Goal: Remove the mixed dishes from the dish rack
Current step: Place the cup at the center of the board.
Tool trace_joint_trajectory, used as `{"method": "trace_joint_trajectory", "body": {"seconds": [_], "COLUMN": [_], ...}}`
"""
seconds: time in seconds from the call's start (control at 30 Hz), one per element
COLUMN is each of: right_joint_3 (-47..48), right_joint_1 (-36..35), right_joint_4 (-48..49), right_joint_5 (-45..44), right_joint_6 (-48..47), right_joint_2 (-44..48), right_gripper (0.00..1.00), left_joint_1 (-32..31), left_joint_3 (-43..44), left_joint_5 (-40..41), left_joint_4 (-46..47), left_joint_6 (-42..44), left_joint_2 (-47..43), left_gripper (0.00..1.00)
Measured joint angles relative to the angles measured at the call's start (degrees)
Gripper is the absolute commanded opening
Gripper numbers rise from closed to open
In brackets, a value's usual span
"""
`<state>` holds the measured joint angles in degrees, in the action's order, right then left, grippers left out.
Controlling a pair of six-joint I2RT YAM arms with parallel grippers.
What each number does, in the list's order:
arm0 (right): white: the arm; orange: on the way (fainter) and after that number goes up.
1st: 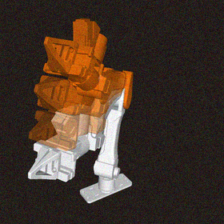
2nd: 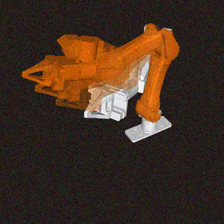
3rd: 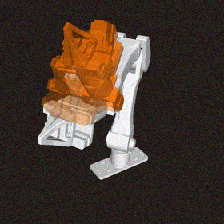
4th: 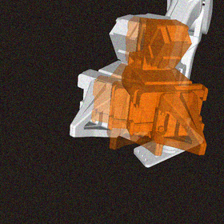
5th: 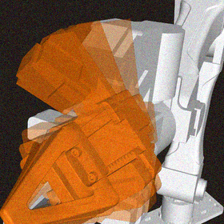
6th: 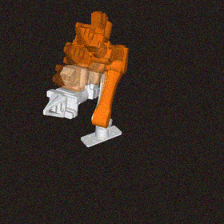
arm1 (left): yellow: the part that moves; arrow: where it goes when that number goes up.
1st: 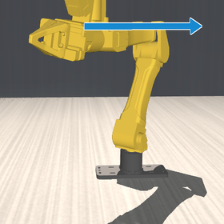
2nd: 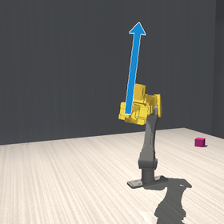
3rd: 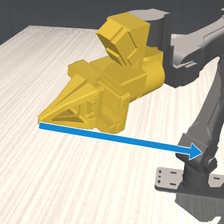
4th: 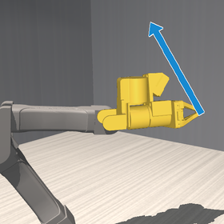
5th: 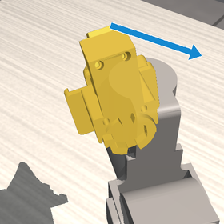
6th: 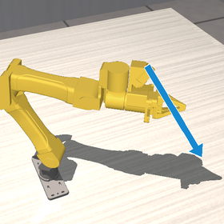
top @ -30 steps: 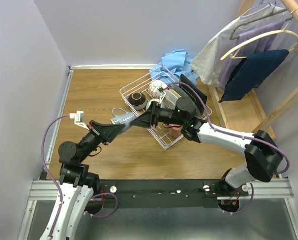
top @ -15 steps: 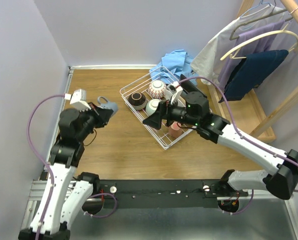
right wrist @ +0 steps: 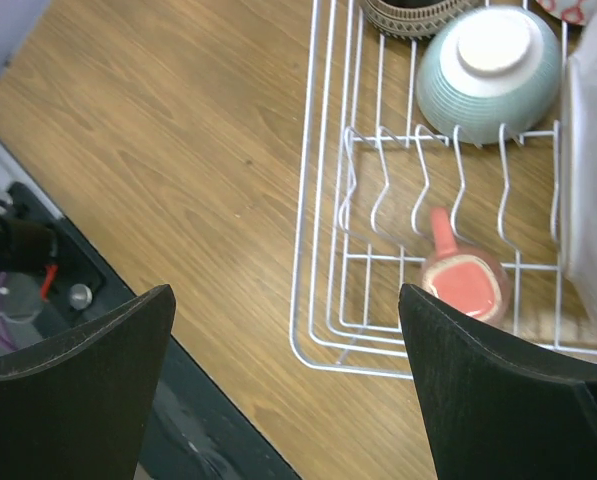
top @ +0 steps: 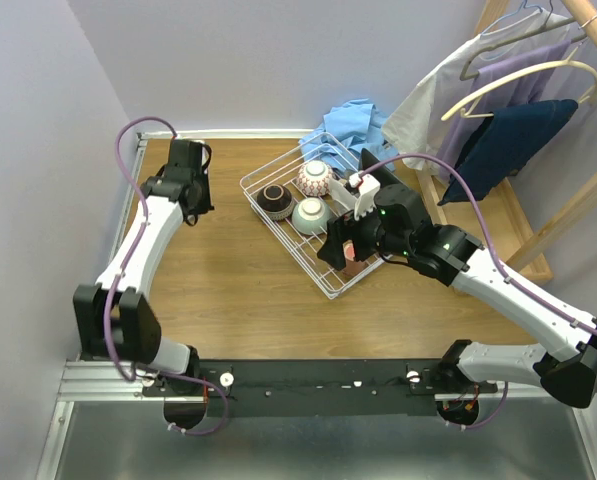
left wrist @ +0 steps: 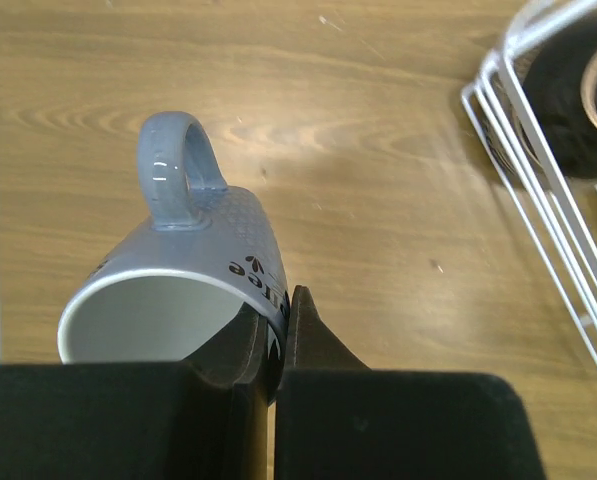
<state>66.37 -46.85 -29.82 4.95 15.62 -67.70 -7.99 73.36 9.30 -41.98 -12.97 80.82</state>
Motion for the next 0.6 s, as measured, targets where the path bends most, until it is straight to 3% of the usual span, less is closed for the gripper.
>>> {"method": "trace_joint_trajectory", "body": {"seconds": [0.17, 0.5, 0.6], "right_joint_3": [0.00, 0.00, 0.00], "right_joint_1": [0.00, 0.00, 0.00], "right_joint_4": [-2.73, -5.20, -5.81], "right_joint_5": [-1.25, -2.47, -2.58], "right_joint_6": [-2.25, -5.68, -6.05], "right_joint_2": [-0.15, -2.34, -3.32], "right_gripper": [1.00, 1.00, 1.00], "left_joint_1": [3.76, 10.75, 12.46], "left_joint_3": [8.28, 15.72, 16.98], "left_joint_5": [0.42, -3.93, -6.45], "left_joint_4": [-0.24, 0.72, 1.27], "left_joint_6": [3.26, 7.85, 9.07], "left_joint_2": [11.21, 24.81, 28.06], "left_gripper": [0.00, 0.00, 0.10]}}
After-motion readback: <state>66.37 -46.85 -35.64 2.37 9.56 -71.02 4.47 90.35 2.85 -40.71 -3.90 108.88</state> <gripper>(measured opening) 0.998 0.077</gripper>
